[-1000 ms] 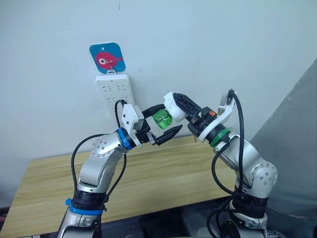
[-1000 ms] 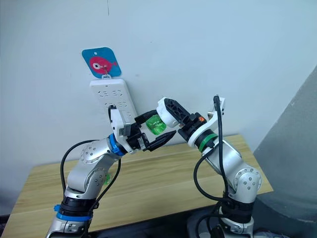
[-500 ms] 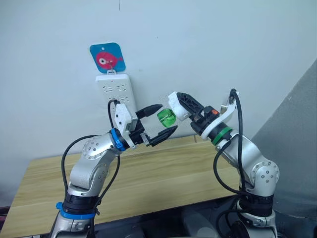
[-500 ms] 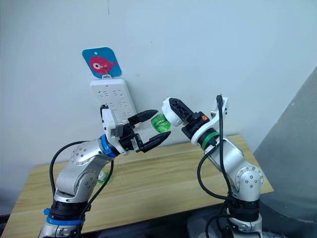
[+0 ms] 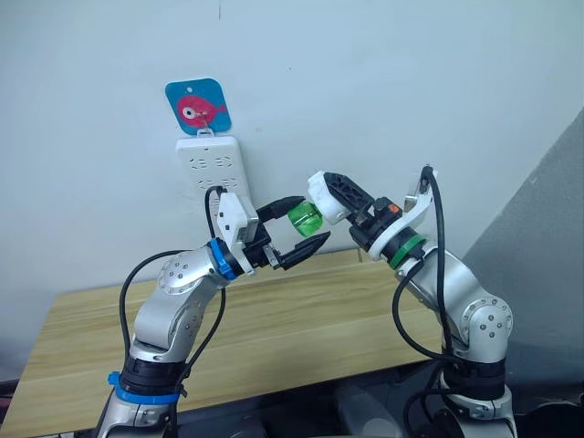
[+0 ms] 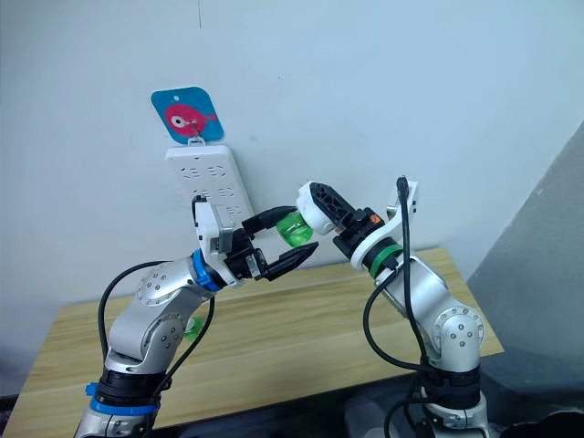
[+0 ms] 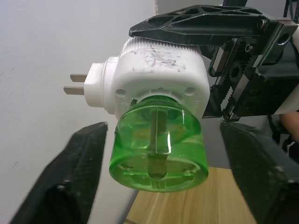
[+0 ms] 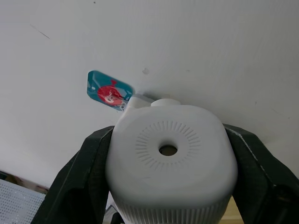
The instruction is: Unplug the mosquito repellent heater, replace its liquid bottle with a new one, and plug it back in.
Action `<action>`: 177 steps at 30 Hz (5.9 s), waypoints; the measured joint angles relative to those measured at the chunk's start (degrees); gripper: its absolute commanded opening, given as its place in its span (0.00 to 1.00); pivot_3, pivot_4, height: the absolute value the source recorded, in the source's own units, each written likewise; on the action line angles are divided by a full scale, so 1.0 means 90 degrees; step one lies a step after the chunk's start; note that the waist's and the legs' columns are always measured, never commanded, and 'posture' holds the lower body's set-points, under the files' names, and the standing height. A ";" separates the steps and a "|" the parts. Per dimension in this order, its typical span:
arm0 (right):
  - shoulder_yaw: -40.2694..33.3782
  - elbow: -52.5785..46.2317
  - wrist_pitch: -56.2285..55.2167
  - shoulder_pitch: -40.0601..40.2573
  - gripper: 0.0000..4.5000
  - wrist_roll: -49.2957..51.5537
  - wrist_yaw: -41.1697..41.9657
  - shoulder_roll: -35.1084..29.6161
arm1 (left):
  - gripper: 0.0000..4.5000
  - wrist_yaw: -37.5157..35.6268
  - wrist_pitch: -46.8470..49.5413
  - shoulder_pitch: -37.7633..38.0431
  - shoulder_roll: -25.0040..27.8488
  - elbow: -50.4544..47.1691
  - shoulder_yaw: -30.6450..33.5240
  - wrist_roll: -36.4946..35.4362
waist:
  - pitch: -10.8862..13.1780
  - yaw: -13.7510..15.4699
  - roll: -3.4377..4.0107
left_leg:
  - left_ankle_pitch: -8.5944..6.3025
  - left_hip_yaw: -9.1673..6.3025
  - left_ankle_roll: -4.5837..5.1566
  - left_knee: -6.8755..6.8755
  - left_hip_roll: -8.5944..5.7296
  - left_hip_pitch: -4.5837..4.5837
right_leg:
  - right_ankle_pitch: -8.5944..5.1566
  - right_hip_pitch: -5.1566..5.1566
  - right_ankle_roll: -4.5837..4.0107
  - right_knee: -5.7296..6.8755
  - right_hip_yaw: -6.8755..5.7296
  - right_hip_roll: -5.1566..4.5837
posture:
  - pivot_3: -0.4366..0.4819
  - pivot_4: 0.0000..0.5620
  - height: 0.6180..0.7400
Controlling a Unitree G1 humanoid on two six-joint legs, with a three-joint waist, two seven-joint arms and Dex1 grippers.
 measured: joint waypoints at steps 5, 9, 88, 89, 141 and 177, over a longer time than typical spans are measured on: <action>0.0069 0.0000 -0.0072 0.0001 0.66 0.0046 0.0000 -0.0066 | 0.50 -0.0003 -0.0010 0.0000 0.0010 0.0009 0.0014 0.0007 | 0.0000 0.0005 0.0000 | 0.0000 0.0000 0.0000 0.0000 0.0000 0.0000 | 0.0000 0.0000 0.0000 0.0000 0.0000 0.0000 | 0.24 0.08 1.00; 0.0100 0.0000 -0.0103 0.0001 0.66 0.0054 0.0001 -0.0135 | 0.50 -0.0009 -0.0040 0.0001 0.0021 0.0018 0.0013 0.0027 | 0.0000 0.0006 0.0000 | 0.0000 0.0000 0.0000 0.0000 0.0000 0.0000 | 0.0000 0.0000 0.0000 0.0000 0.0000 0.0000 | 0.24 0.08 1.00; 0.1182 0.2153 0.3499 -0.0726 0.68 0.2055 0.3756 -0.3965 | 0.50 -0.2606 -0.1729 0.0493 0.1245 0.0265 -0.0522 0.0549 | 0.0219 0.0467 -0.0058 | -0.0001 0.0108 0.0008 -0.0002 0.0008 0.0000 | 0.0012 -0.0015 0.0033 -0.0045 0.0132 0.0027 | 0.32 0.19 1.00; 0.1189 0.2153 0.3513 -0.0727 0.68 0.2053 0.3756 -0.3964 | 0.50 -0.2580 -0.1351 0.0452 0.1350 0.0178 -0.0543 0.0395 | 0.0219 0.0477 -0.0058 | -0.0001 0.0108 0.0008 -0.0002 0.0009 0.0000 | 0.0012 -0.0015 0.0033 -0.0044 0.0131 0.0027 | 0.33 0.18 1.00; 0.1055 0.1709 0.3216 -0.0427 0.68 0.2059 0.3810 -0.4003 | 0.53 -0.2471 -0.3968 0.0906 0.0919 0.0706 -0.0320 0.1057 | 0.0285 0.0676 -0.0057 | -0.0002 0.0125 0.0008 0.0001 0.0012 -0.0010 | 0.0020 -0.0019 0.0045 -0.0070 0.0144 0.0025 | 0.32 0.20 1.00; 0.1126 0.1696 0.3155 -0.0504 0.68 0.2042 0.4039 -0.4255 | 1.00 -0.2283 0.3561 -0.0715 0.2963 0.0545 -0.0097 -0.1903 | 0.0360 0.0688 -0.0074 | -0.0006 0.0111 0.0015 0.0000 0.0013 -0.0012 | 0.0016 -0.0025 0.0039 -0.0062 0.0131 0.0026 | 0.34 0.19 1.00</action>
